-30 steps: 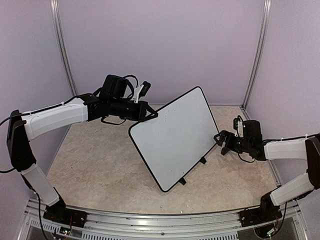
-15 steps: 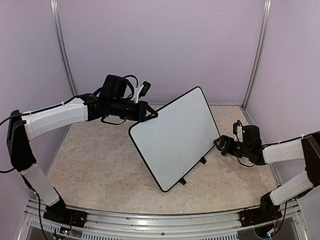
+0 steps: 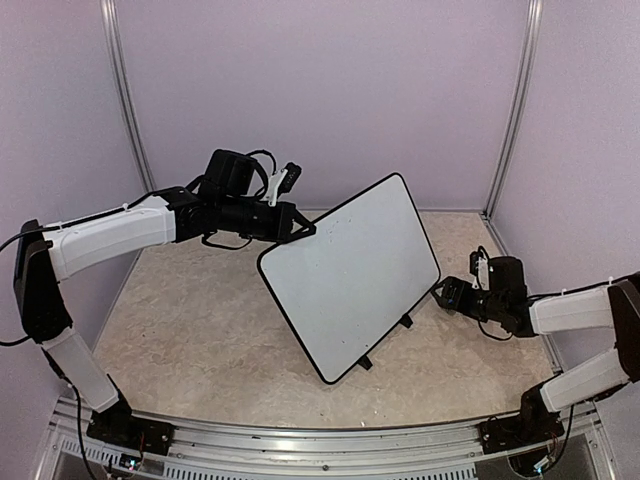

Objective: Erase the whiteboard
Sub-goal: Move the whiteboard eraser to the center of the board, then move the whiteboard to the center of the board.

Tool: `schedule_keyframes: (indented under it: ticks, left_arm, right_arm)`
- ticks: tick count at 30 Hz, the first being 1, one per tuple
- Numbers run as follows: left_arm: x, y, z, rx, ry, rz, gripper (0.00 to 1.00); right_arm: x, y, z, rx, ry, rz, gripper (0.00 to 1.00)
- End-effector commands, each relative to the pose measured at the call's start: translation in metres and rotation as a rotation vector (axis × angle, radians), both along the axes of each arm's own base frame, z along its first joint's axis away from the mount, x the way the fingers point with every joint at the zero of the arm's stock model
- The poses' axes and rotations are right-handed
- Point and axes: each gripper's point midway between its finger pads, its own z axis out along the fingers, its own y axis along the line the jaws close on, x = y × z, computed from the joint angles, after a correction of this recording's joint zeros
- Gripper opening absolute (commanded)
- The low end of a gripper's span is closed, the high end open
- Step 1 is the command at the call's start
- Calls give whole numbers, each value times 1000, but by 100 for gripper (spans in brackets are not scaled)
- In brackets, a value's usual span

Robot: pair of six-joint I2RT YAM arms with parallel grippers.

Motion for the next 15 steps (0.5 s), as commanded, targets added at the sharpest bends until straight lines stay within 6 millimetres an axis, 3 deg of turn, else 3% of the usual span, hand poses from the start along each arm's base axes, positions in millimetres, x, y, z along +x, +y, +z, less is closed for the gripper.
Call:
schedule_keyframes:
  ticks: [1, 6, 12, 15]
  left_arm:
    - [-16, -9, -12, 40, -17, -91, 0]
    - [-16, -9, -13, 41, -13, -91, 0]
    - [-16, -10, -15, 42, -12, -92, 0]
    - [-16, -10, -14, 43, -13, -91, 0]
  right_arm:
    - [-34, -4, -30, -24, 139, 4, 100]
    - [-35, -7, -13, -40, 106, -9, 99]
    - [-23, 1, 40, -68, -44, 39, 99]
    - [-19, 5, 53, -125, -86, 80, 100]
